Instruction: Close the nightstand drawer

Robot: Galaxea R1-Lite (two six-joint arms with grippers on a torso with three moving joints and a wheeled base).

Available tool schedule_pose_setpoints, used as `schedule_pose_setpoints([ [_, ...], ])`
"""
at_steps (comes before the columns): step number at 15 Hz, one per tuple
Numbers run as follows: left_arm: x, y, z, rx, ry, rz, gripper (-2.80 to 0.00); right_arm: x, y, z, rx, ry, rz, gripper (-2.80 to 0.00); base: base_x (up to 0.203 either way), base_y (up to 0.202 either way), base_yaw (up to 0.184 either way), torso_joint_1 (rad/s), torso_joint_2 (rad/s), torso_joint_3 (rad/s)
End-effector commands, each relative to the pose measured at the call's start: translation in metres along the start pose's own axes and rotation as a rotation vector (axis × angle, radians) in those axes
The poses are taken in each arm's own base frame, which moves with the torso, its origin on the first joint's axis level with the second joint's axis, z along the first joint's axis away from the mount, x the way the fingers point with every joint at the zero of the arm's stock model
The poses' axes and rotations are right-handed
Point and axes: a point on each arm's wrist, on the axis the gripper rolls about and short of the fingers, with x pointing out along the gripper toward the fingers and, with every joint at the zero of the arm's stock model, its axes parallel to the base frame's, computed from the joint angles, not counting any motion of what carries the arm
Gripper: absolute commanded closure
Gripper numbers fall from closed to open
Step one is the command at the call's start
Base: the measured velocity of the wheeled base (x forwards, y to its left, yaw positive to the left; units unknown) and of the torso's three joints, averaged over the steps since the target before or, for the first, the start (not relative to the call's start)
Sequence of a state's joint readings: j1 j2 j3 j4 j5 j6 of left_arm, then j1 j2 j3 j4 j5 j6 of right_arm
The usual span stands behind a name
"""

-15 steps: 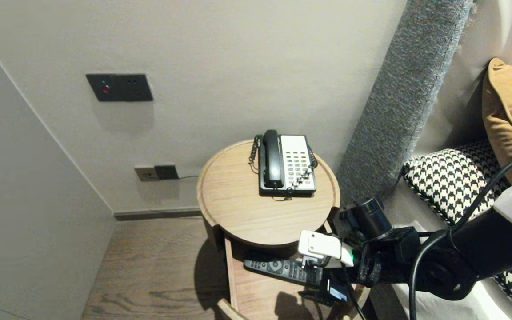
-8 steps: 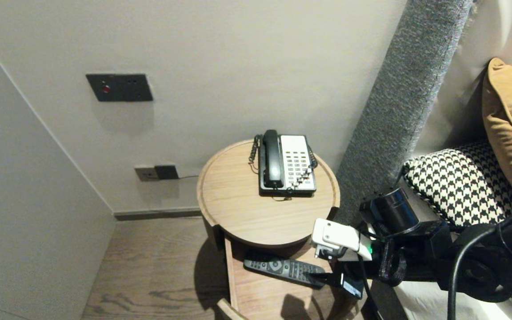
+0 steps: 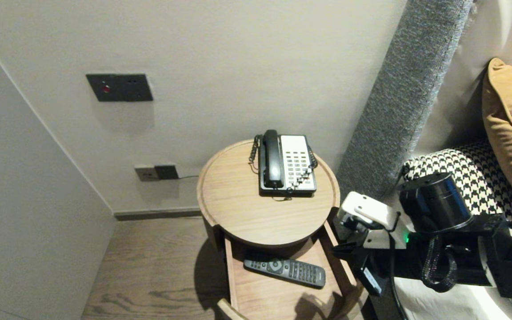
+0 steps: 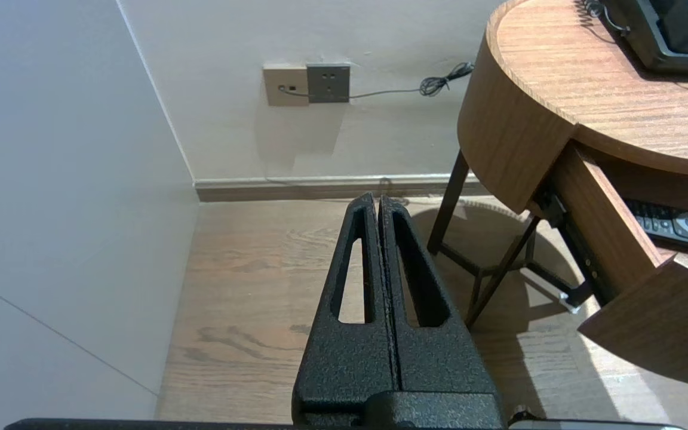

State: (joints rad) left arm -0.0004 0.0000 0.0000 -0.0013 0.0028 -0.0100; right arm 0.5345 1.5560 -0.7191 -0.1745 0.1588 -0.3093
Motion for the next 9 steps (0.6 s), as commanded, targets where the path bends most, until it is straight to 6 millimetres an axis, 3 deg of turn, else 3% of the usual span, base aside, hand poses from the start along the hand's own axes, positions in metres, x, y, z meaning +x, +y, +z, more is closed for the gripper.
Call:
schedule_pose_setpoints([
  [1, 0.000, 0.000, 0.000, -0.001, 0.000, 0.000, 0.00, -0.022, 0.002, 0.006, 0.100, -0.066, -0.027, 0.00, 0.000, 0.000, 0.000, 0.000, 0.00, 0.000],
  [5, 0.000, 0.000, 0.000, -0.001, 0.000, -0.001, 0.00, -0.050, 0.010, -0.003, 0.378, -0.065, -0.087, 0.00, 0.000, 0.000, 0.000, 0.000, 0.00, 0.000],
  [9, 0.000, 0.000, 0.000, -0.001, 0.000, -0.001, 0.00, -0.070, 0.013, -0.022, 0.423, -0.055, -0.227, 0.00, 0.000, 0.000, 0.000, 0.000, 0.00, 0.000],
])
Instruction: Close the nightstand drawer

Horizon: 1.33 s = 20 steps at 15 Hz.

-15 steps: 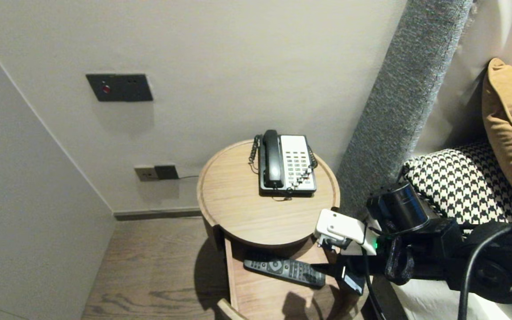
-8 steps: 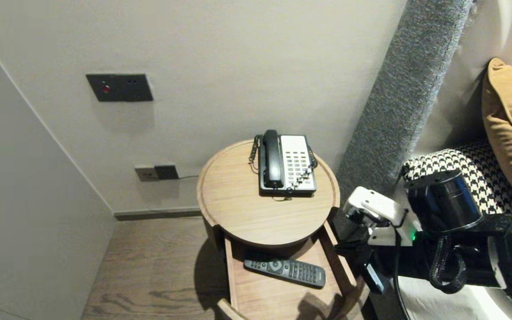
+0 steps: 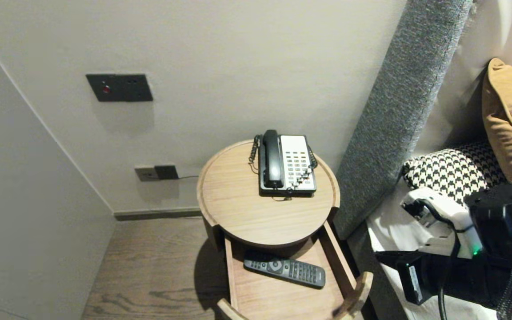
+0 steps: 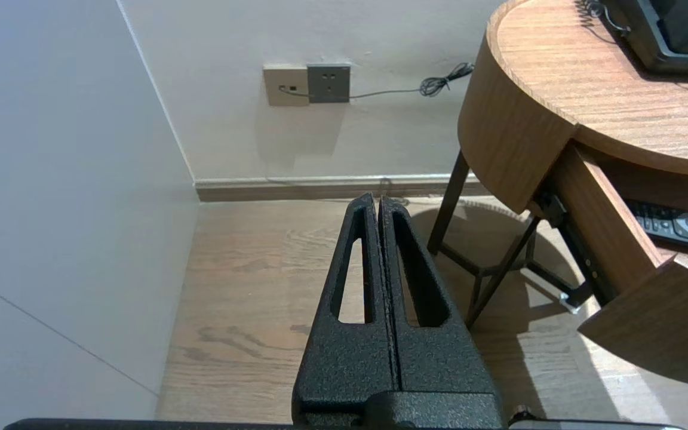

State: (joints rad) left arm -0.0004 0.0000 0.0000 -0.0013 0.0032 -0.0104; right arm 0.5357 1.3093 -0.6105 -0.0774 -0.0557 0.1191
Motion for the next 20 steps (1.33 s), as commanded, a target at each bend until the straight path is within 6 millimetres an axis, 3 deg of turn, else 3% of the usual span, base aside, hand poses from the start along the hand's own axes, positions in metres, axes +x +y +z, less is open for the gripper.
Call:
schedule_pose_setpoints([
  [1, 0.000, 0.000, 0.000, 0.000, 0.000, -0.001, 0.00, -0.018, -0.003, -0.006, 0.008, -0.052, -0.019, 0.00, 0.000, 0.000, 0.000, 0.000, 0.00, 0.000],
  [7, 0.000, 0.000, 0.000, 0.000, 0.000, 0.000, 0.00, -0.033, -0.013, -0.038, 0.034, -0.036, -0.130, 0.00, 0.000, 0.000, 0.000, 0.000, 0.00, 0.000],
  [11, 0.000, 0.000, 0.000, 0.000, 0.000, -0.001, 0.00, -0.033, -0.018, -0.047, 0.110, -0.029, -0.215, 0.00, 0.000, 0.000, 0.000, 0.000, 0.00, 0.000],
  [16, 0.000, 0.000, 0.000, 0.000, 0.001, -0.001, 0.00, -0.035, -0.024, -0.096, 0.127, 0.086, -0.201, 0.00, 0.000, 0.000, 0.000, 0.000, 0.00, 0.000],
  [20, 0.000, 0.000, 0.000, 0.000, 0.001, 0.000, 0.00, -0.026, -0.026, -0.121, 0.157, 0.113, -0.193, 0.00, 0.000, 0.000, 0.000, 0.000, 0.00, 0.000],
])
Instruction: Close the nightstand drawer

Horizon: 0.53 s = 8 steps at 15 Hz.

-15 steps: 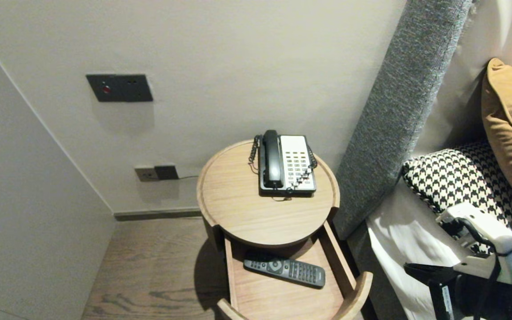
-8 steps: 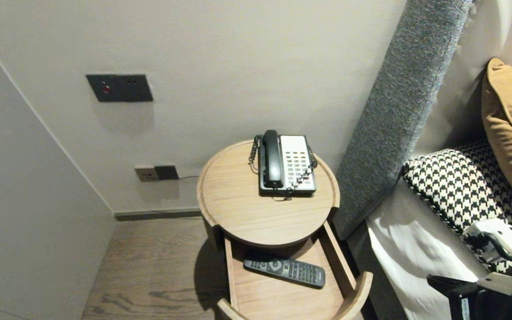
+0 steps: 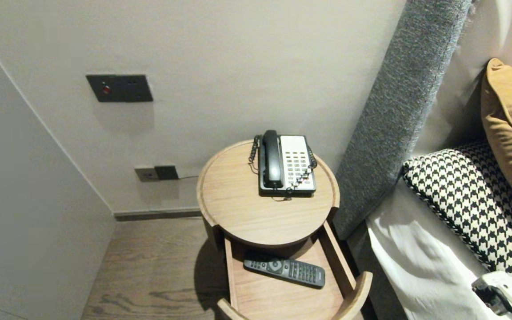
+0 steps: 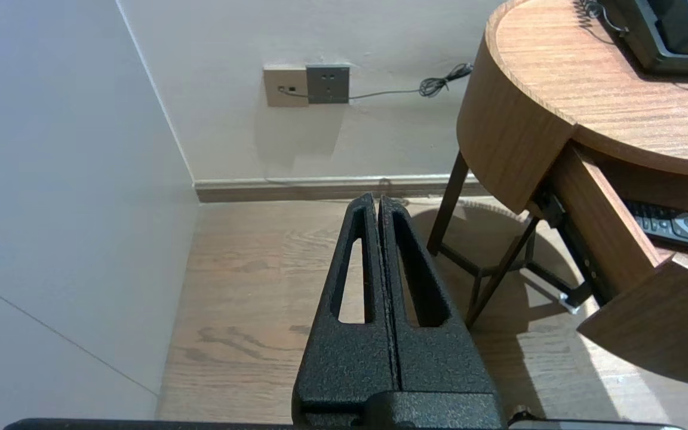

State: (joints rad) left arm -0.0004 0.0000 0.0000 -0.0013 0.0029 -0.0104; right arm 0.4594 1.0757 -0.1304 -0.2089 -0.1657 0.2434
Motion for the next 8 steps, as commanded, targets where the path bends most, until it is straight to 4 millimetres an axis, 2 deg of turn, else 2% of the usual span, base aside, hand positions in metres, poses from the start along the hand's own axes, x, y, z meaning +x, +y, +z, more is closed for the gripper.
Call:
schedule_pose_setpoints([
  [1, 0.000, 0.000, 0.000, 0.000, 0.000, 0.001, 0.00, 0.009, -0.001, -0.010, -0.001, 0.031, -0.006, 0.00, 0.000, 0.000, 0.000, 0.000, 0.00, 0.000],
  [4, 0.000, 0.000, 0.000, 0.000, 0.001, -0.001, 0.00, 0.027, 0.006, -0.008, 0.039, 0.016, 0.035, 0.00, 0.000, 0.000, 0.000, 0.000, 0.00, 0.000],
  [8, 0.000, 0.000, 0.000, 0.000, 0.000, 0.000, 0.00, 0.044, 0.026, -0.007, 0.088, -0.006, 0.160, 0.00, 0.000, 0.000, 0.000, 0.000, 0.00, 0.000],
])
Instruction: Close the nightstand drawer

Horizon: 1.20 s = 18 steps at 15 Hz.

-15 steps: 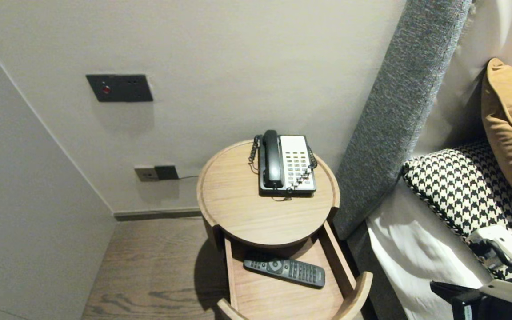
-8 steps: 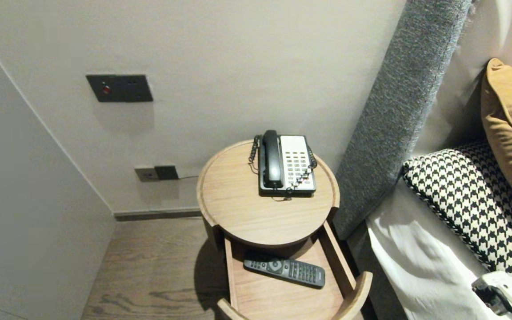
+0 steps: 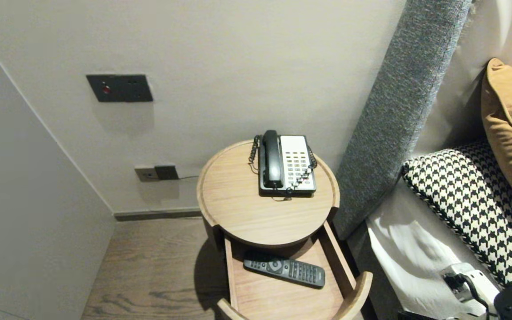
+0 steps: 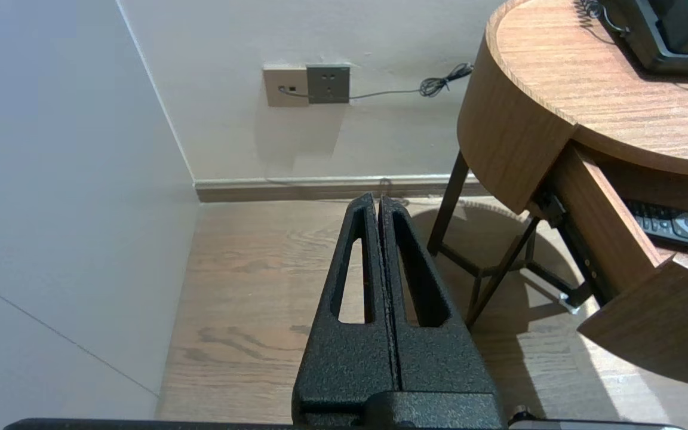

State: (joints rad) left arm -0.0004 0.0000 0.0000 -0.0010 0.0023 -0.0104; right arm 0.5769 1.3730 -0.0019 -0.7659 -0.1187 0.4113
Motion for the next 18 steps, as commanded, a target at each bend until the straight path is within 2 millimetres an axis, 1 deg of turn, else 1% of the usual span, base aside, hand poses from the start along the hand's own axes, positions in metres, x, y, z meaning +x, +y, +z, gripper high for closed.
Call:
schedule_pose_setpoints([
  [1, 0.000, 0.000, 0.000, 0.000, 0.000, 0.000, 0.00, 0.011, 0.002, -0.013, -0.004, 0.078, 0.002, 0.00, 0.000, 0.000, 0.000, 0.000, 0.00, 0.000],
  [2, 0.000, 0.000, 0.000, 0.000, 0.001, 0.001, 0.00, 0.015, 0.004, -0.013, -0.002, 0.081, 0.014, 0.00, 0.000, 0.000, 0.000, 0.000, 0.00, 0.000],
  [6, 0.000, 0.000, 0.000, 0.000, -0.001, 0.001, 0.00, 0.035, 0.004, -0.022, -0.020, 0.169, -0.026, 0.00, 0.000, 0.000, 0.000, 0.000, 0.00, 0.000],
  [11, 0.000, 0.000, 0.000, 0.000, 0.001, 0.000, 0.00, 0.055, 0.002, -0.023, -0.020, 0.185, -0.060, 0.00, 0.000, 0.000, 0.000, 0.000, 0.00, 0.000],
  [15, 0.000, 0.000, 0.000, 0.000, 0.000, 0.001, 0.00, 0.077, 0.004, -0.015, -0.042, 0.160, -0.067, 0.00, 0.000, 0.000, 0.000, 0.000, 0.00, 0.000],
  [18, 0.000, 0.000, 0.000, 0.000, 0.000, 0.000, 0.00, 0.086, 0.009, -0.004, -0.052, 0.116, -0.052, 0.00, 0.000, 0.000, 0.000, 0.000, 0.00, 0.000],
])
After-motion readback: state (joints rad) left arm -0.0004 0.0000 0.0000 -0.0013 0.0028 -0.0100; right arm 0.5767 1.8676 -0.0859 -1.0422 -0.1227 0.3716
